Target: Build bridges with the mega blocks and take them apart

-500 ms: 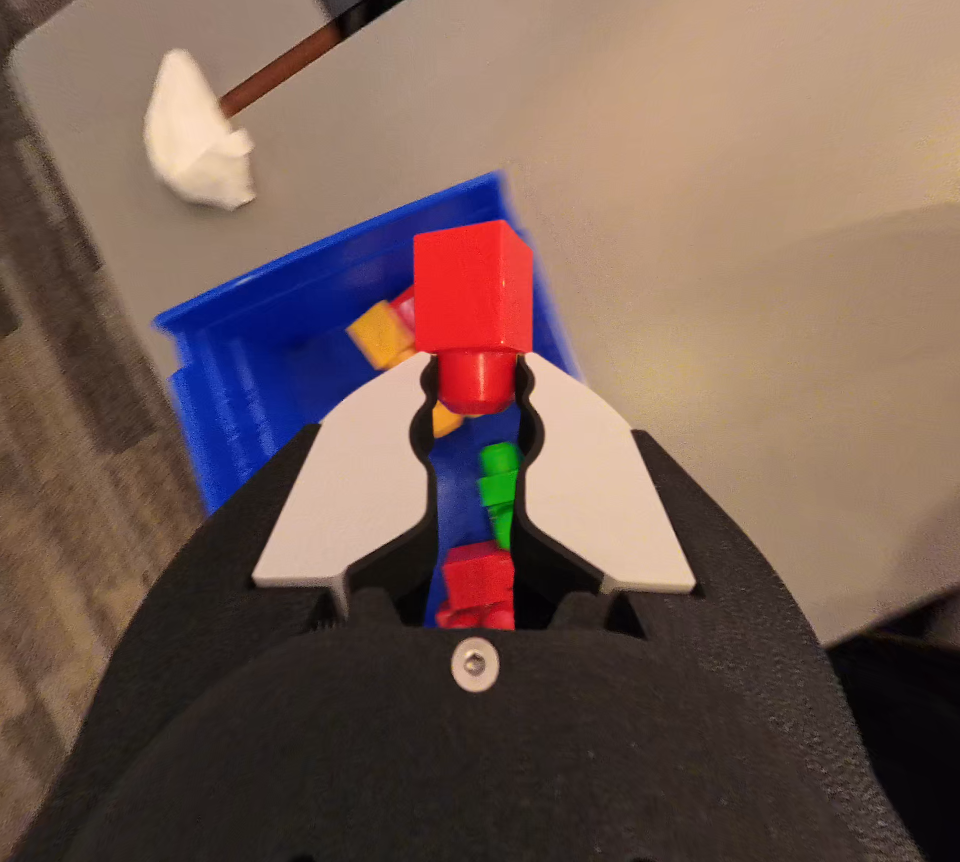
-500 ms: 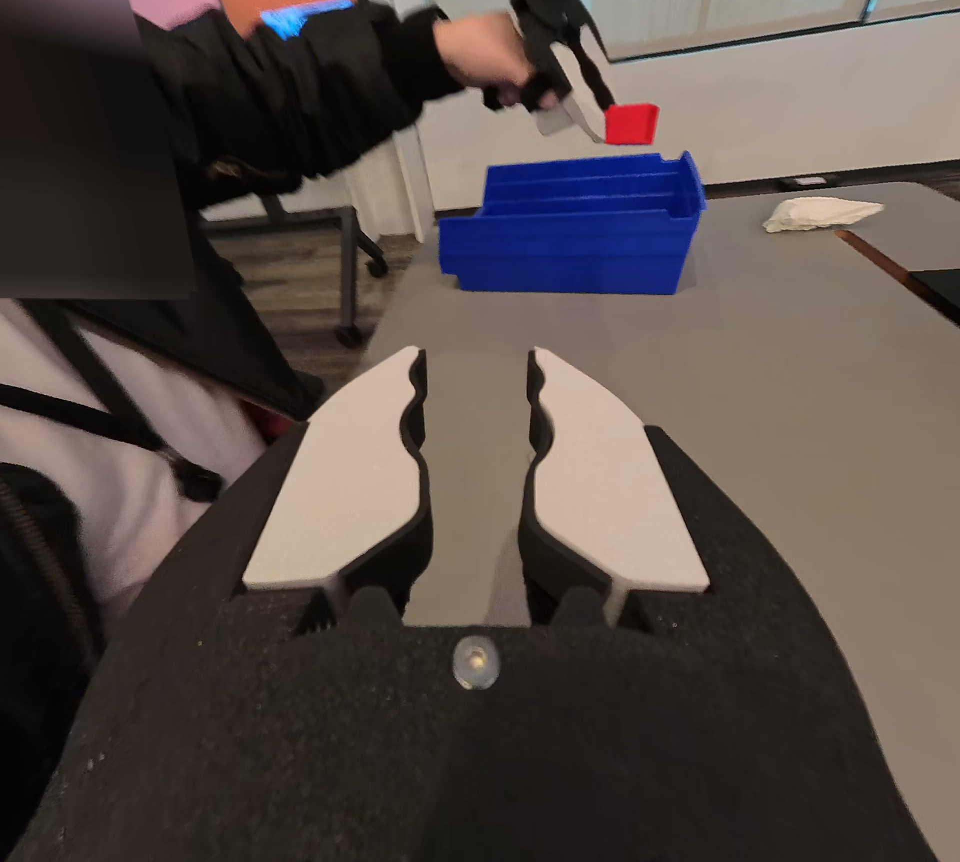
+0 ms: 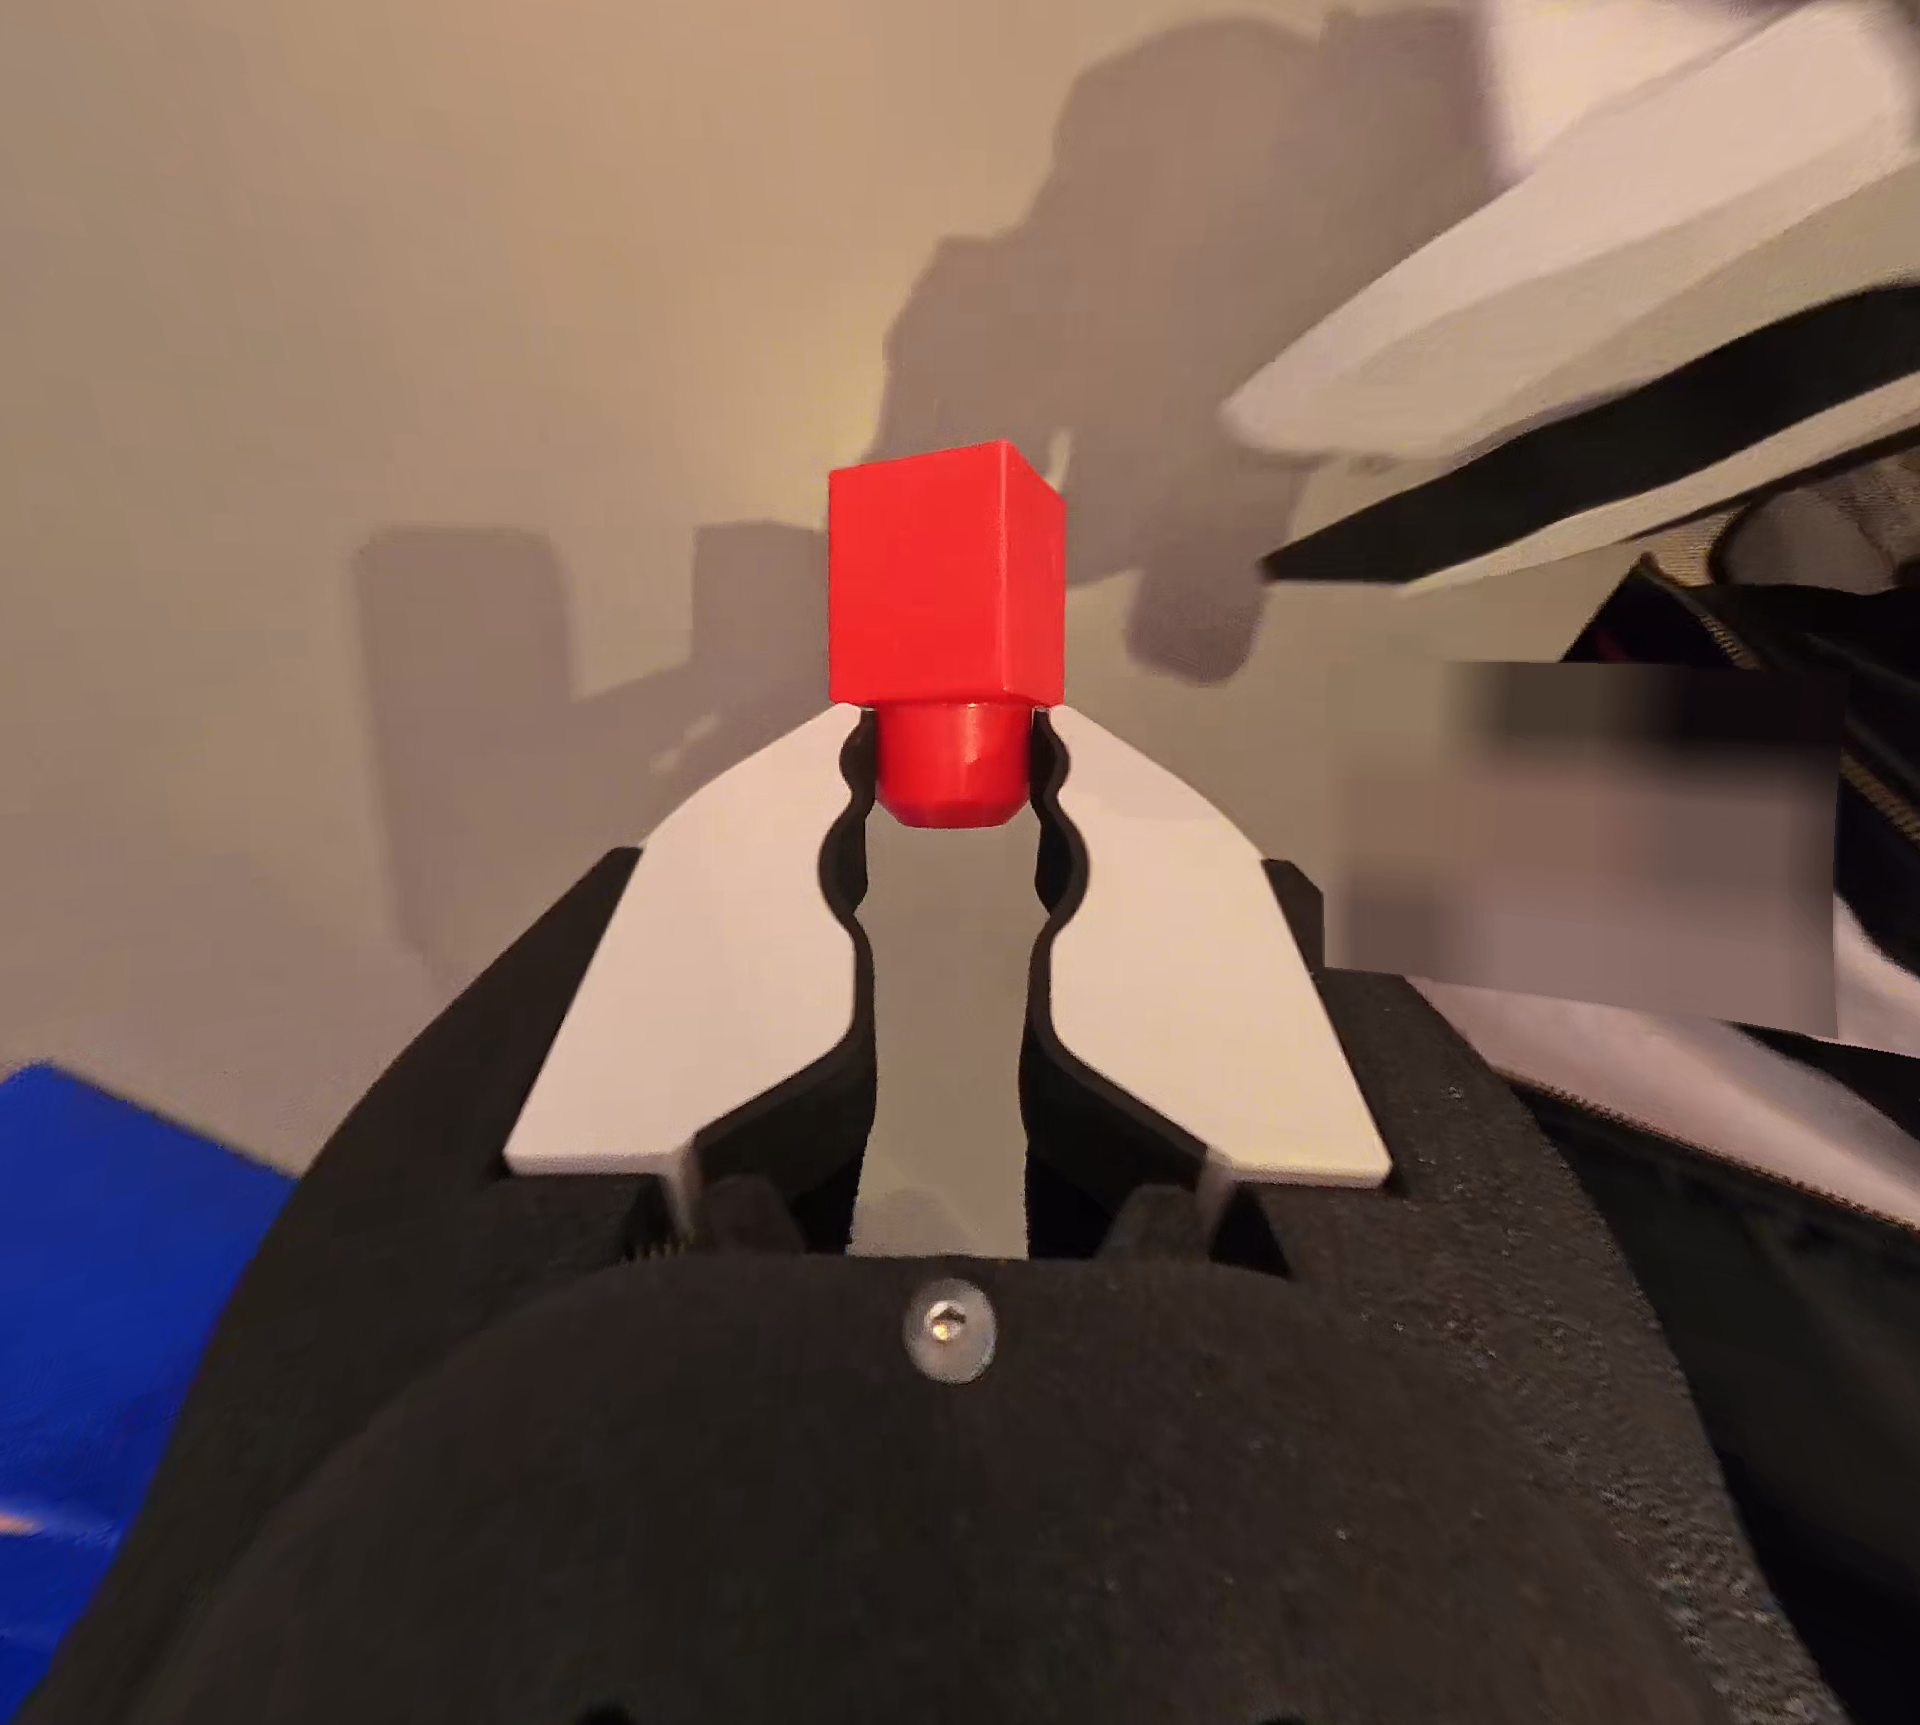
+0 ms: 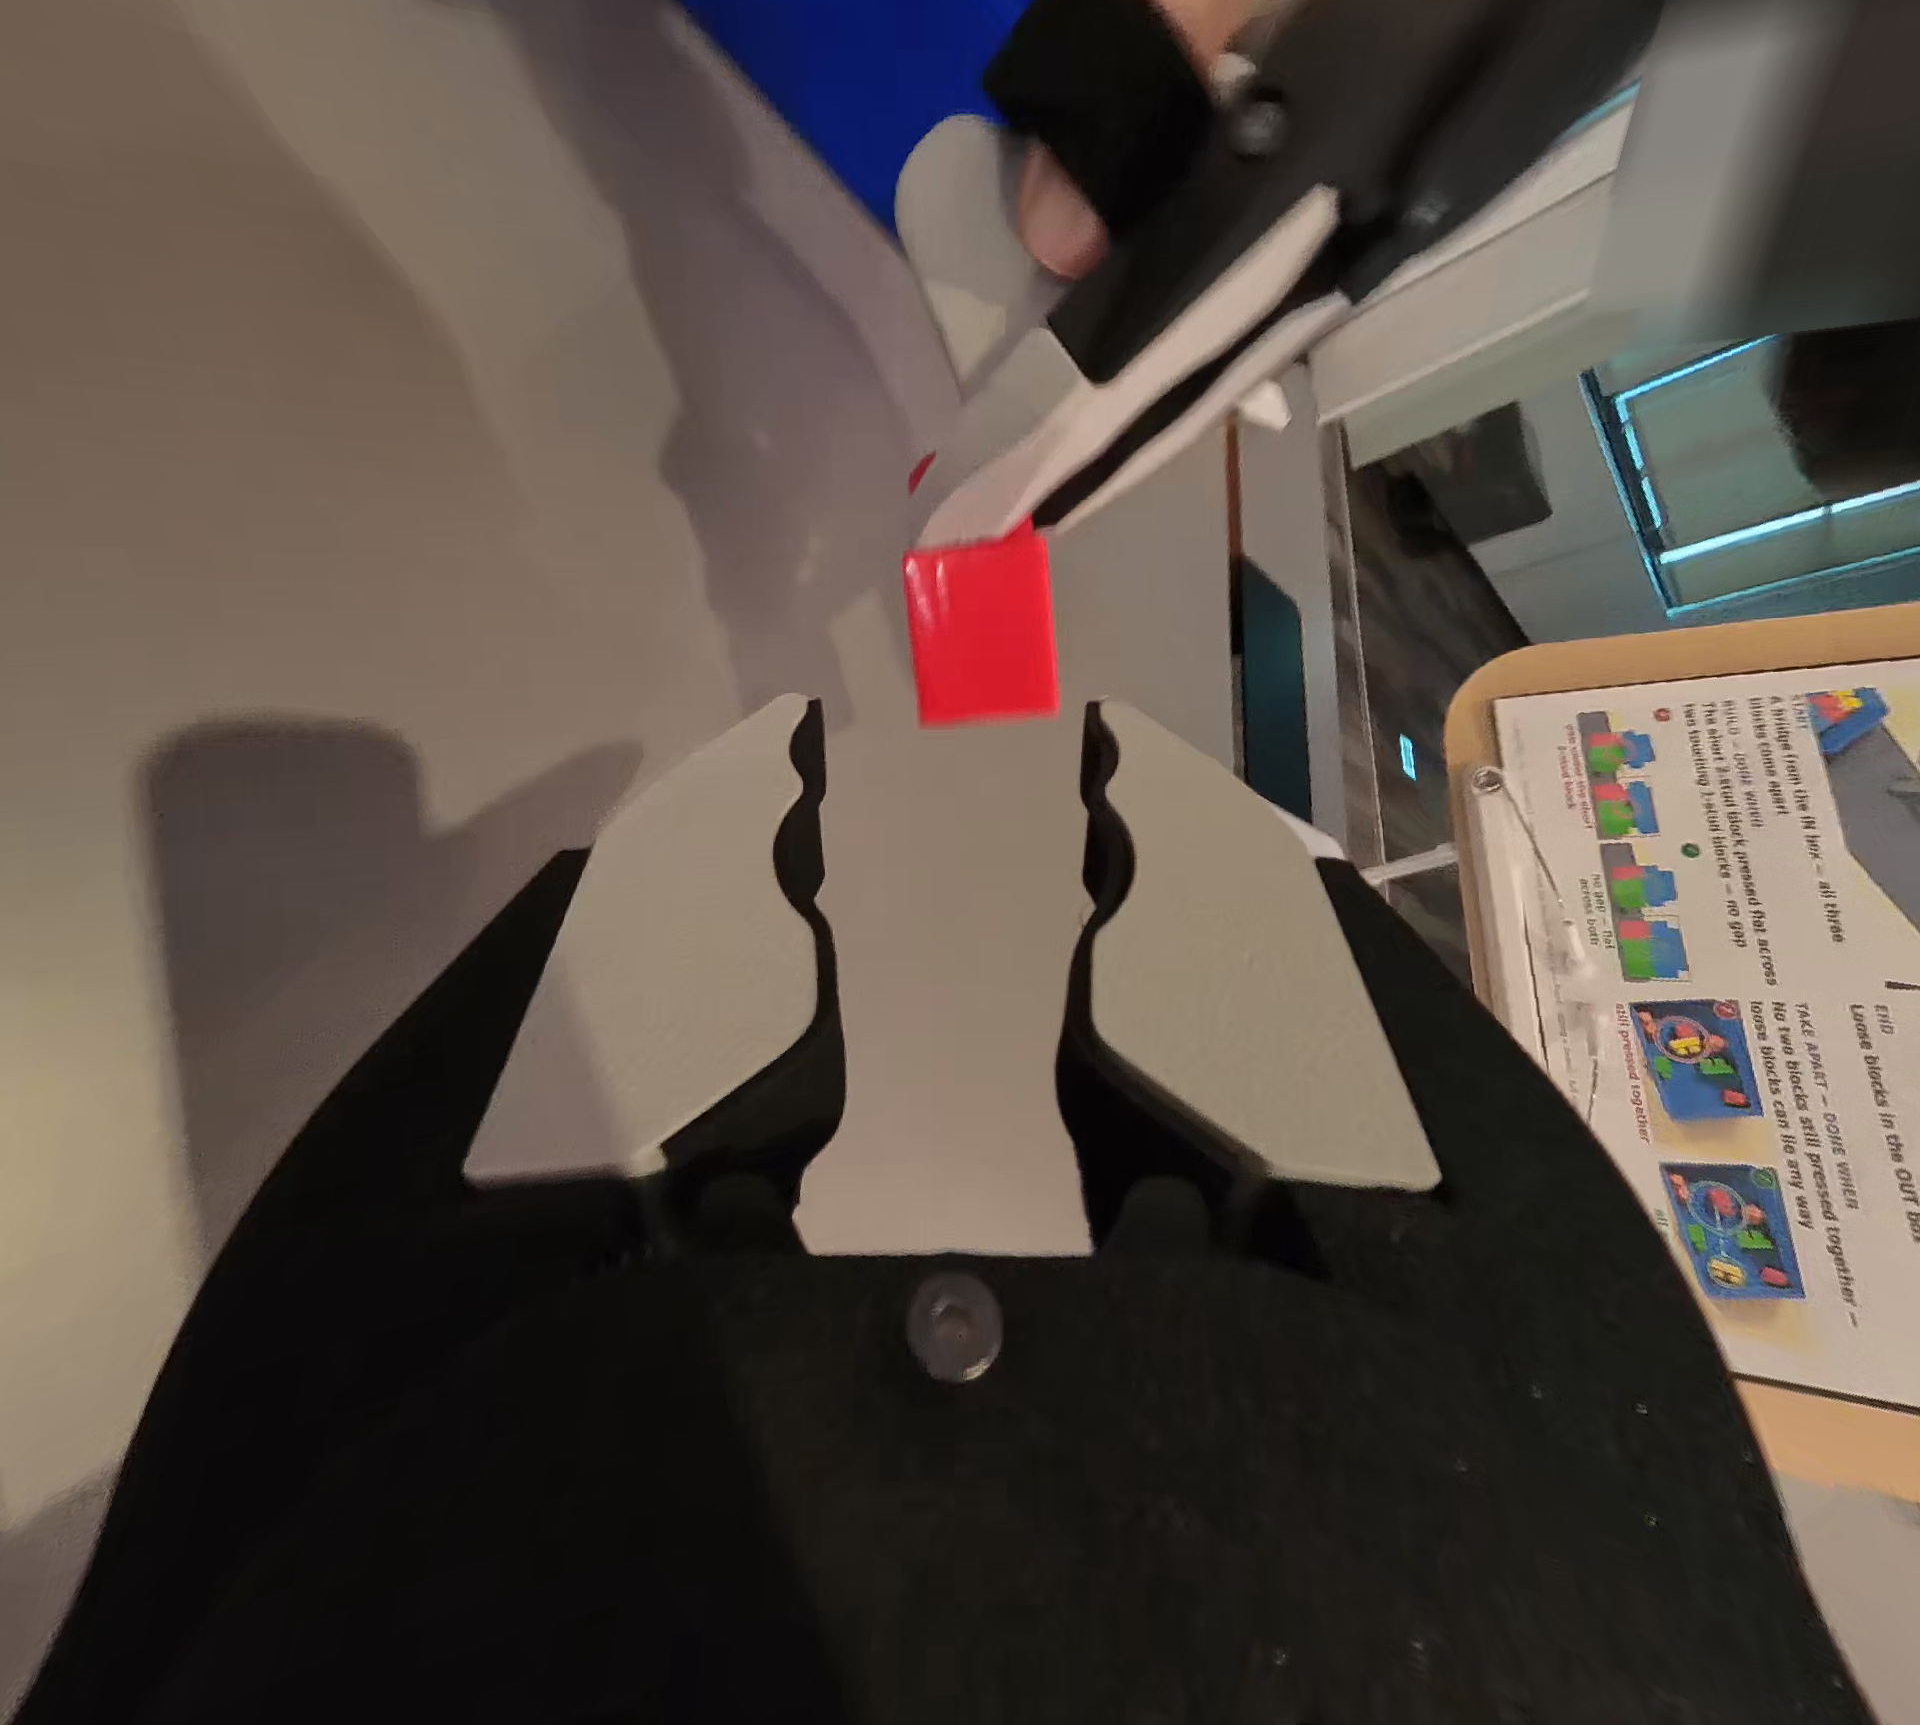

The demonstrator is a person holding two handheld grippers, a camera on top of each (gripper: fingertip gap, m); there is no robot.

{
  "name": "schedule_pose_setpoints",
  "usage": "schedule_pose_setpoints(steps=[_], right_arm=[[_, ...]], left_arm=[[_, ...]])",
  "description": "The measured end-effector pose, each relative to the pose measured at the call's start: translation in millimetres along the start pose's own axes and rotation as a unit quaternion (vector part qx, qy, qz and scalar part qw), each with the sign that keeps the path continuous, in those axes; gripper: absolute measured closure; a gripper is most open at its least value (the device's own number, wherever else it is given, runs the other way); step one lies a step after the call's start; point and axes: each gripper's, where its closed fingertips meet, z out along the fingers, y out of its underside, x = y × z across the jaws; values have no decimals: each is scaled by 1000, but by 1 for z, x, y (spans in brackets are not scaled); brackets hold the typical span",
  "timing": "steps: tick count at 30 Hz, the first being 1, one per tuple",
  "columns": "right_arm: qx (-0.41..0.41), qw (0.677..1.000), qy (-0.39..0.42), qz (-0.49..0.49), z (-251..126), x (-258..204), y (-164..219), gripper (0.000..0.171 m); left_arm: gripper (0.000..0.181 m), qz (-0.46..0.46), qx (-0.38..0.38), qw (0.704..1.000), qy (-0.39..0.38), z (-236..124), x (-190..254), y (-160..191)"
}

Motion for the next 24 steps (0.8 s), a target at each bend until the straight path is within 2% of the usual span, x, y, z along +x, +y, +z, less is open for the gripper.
schedule_pose_setpoints(steps=[5,8,10,13,16,18,20,22,24], right_arm=[[-28,999,13,-22,9,-1,11,114],[-42,998,7,-39,15,-6,11,123],[-66,996,21,-58,19,-5,15,135],[-73,995,29,-54,21,-5,14,136],[-45,998,35,-20,21,-5,10,136],[-18,999,40,14,21,-3,11,136],[12,998,35,57,24,-6,15,136],[63,990,5,129,32,-13,18,136],[99,970,-32,220,43,-14,24,136]], left_arm=[[153,10,0,1000,10,14,23,-20],[153,15,2,1000,10,16,30,-26],[152,17,-3,1000,6,15,32,-26],[152,17,1,1000,0,14,31,-24],[152,1,32,999,16,10,33,-24],[151,-2,91,995,36,1,34,-29],[158,-10,174,982,72,-19,37,-34],[152,-12,291,946,140,-56,47,-40],[141,-11,426,886,181,-105,50,-34]])
